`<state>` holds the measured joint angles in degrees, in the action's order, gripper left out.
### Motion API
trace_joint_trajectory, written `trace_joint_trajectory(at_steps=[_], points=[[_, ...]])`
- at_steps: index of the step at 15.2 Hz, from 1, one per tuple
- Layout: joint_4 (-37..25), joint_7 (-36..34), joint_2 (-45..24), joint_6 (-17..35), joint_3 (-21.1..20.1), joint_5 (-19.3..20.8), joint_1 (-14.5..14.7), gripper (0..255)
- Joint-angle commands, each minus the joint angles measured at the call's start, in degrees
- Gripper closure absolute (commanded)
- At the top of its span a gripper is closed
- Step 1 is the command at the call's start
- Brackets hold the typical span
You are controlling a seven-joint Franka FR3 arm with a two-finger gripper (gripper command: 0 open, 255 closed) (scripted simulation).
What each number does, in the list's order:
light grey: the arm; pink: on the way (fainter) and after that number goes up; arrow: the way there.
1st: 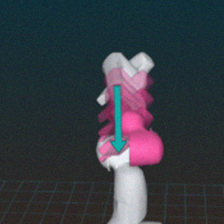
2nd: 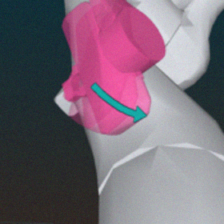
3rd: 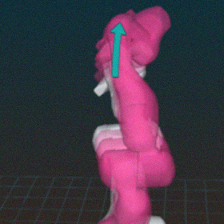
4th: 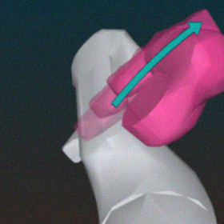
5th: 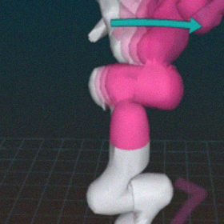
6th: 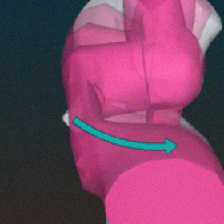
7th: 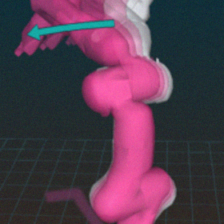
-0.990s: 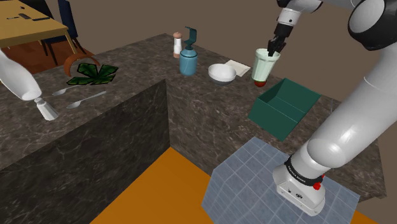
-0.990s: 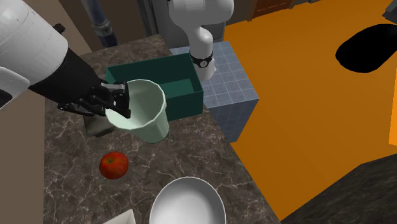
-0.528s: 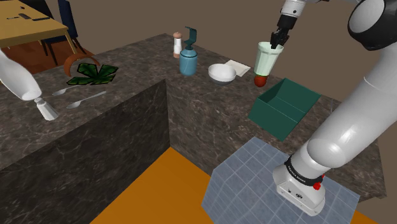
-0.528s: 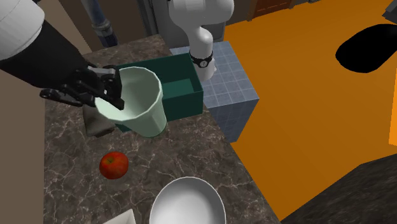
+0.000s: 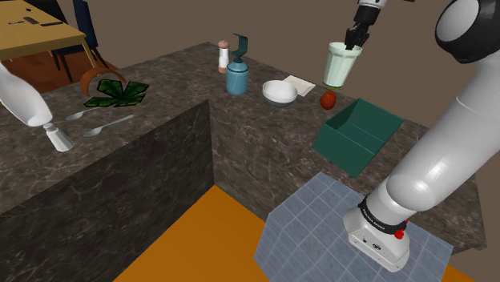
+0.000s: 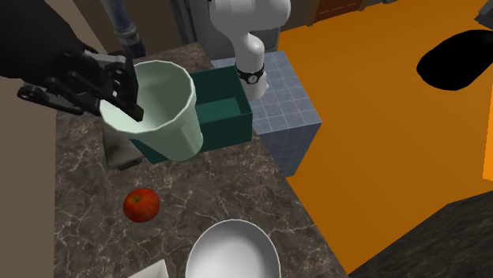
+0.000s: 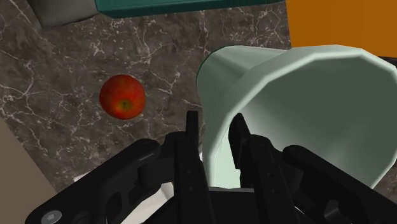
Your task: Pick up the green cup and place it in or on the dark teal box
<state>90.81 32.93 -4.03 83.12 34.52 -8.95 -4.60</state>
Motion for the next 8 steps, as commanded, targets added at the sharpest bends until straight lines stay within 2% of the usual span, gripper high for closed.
trace_joint_trajectory(at_steps=[1, 8], points=[[1.1, -0.3, 2.3, -0.7, 0.0, 1.3, 0.2, 255], [12.4, -1.4, 17.7, -2.2, -0.7, 9.6, -0.7, 255]])
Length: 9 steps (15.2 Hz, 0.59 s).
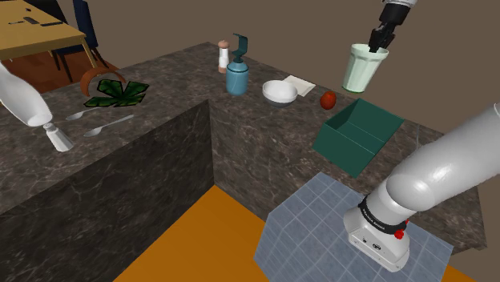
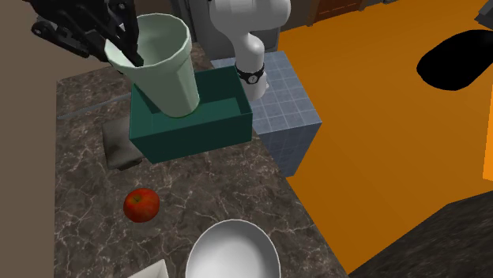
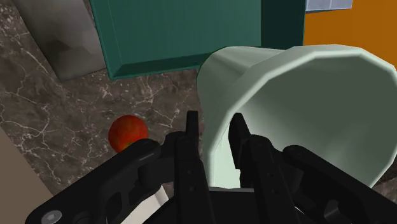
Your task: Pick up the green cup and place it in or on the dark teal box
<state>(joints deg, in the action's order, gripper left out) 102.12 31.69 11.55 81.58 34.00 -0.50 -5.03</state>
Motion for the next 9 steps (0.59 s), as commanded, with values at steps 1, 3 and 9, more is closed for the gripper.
trace_joint_trajectory(at_steps=[1, 3, 9], points=[[2.3, -0.2, 4.2, -1.2, -0.4, 2.2, -0.7, 255], [4.5, -0.2, 8.1, -2.4, -0.8, 4.2, -1.6, 255], [9.6, 0.4, 17.3, -5.7, -1.7, 8.7, -4.4, 255]])
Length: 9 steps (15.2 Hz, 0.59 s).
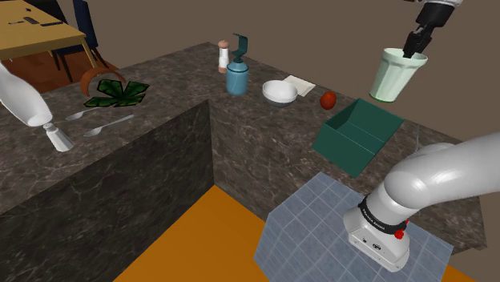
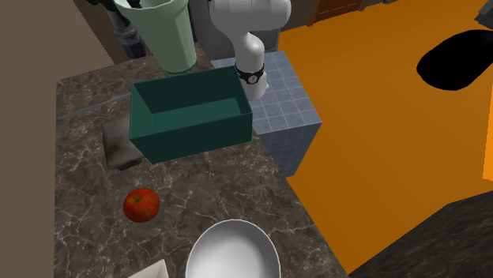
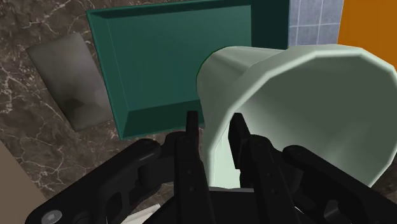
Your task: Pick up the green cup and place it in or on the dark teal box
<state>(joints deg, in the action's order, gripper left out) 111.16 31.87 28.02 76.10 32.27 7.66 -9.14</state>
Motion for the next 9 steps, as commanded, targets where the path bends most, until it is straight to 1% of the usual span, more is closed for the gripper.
trace_joint_trajectory(at_steps=[1, 9], points=[[1.6, 0.2, 1.1, 0.6, 0.1, 0.6, -0.4, 255], [8.8, 0.1, 2.6, 6.4, 0.7, 1.6, -1.1, 255]])
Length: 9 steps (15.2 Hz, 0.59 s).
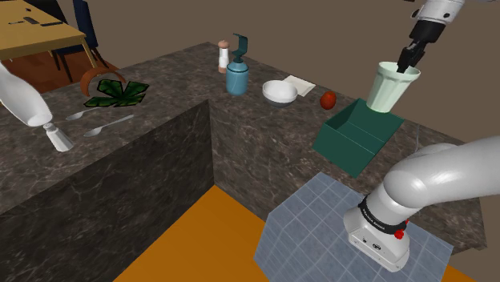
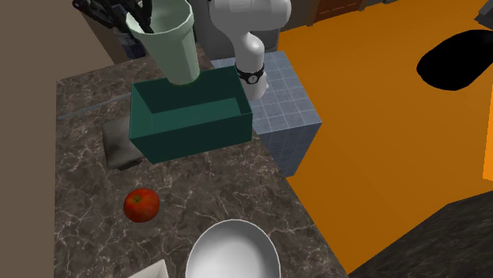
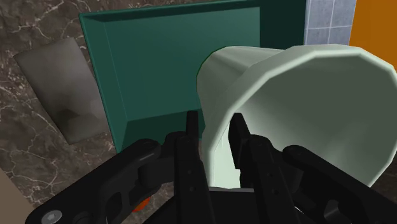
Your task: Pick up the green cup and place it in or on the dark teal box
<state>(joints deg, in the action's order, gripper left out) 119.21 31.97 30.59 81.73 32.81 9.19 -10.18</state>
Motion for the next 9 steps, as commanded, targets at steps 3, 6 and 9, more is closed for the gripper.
trace_joint_trajectory(at_steps=[3, 6, 9], points=[[3.3, 0.1, 0.4, 3.0, 0.5, 0.4, -0.2, 255], [5.7, 0.1, 0.6, 5.3, 0.9, 0.8, -0.4, 255], [8.0, 0.2, 0.7, 7.5, 1.3, 1.1, -0.6, 255]])
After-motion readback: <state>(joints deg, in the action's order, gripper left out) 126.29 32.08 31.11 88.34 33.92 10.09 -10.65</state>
